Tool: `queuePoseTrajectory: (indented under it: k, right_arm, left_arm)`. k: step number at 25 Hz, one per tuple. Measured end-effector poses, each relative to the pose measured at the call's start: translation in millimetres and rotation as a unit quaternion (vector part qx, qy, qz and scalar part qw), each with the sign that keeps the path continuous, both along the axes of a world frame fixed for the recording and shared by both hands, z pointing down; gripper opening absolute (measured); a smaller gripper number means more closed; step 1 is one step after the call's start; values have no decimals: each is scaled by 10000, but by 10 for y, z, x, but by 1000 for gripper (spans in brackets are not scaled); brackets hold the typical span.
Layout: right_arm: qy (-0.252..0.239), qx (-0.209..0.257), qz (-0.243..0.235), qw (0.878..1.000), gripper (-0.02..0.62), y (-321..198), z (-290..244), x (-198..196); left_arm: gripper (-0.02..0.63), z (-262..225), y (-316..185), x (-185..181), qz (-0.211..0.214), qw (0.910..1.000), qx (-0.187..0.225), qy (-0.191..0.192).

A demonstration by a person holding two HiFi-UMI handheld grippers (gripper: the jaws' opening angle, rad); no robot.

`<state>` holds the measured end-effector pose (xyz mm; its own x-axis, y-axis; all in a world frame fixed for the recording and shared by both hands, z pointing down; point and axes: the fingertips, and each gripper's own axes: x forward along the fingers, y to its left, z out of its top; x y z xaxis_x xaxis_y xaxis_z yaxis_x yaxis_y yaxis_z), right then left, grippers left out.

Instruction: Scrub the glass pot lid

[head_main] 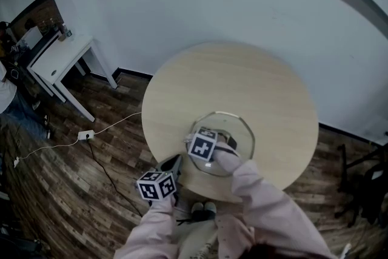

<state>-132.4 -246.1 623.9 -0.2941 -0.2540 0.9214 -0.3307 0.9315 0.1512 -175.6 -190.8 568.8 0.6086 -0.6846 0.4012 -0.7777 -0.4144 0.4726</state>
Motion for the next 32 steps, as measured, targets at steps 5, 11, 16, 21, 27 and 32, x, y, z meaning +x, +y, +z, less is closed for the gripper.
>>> queuePoseTrajectory:
  k: [5, 11, 16, 21, 27, 32]
  right_arm:
    - [-8, 97, -173, 9998, 80, 33, -33, -61]
    - [-21, 11, -301, 9995, 81, 122, -19, -104]
    - [122, 42, -478, 9988, 81, 185, -4, -56]
    - [167, 79, -812, 9965, 81, 226, 1, -27]
    - [75, 104, -1005, 9949, 81, 266, -3, 12]
    - [136, 74, -1189, 9928, 81, 317, 21, 45]
  left_arm:
    - [-6, 1, 20, -28, 3, 10000, 13, 2]
    - [-6, -19, 24, -61, 62, 10000, 35, 16]
    - [-5, -15, 21, -37, 169, 9998, 58, 17]
    - [-6, -9, 3, -48, 305, 9995, 79, -15]
    - [-6, 22, -8, -60, 390, 9992, 90, -70]
    - [-6, 17, -56, -51, 342, 9993, 105, -124]
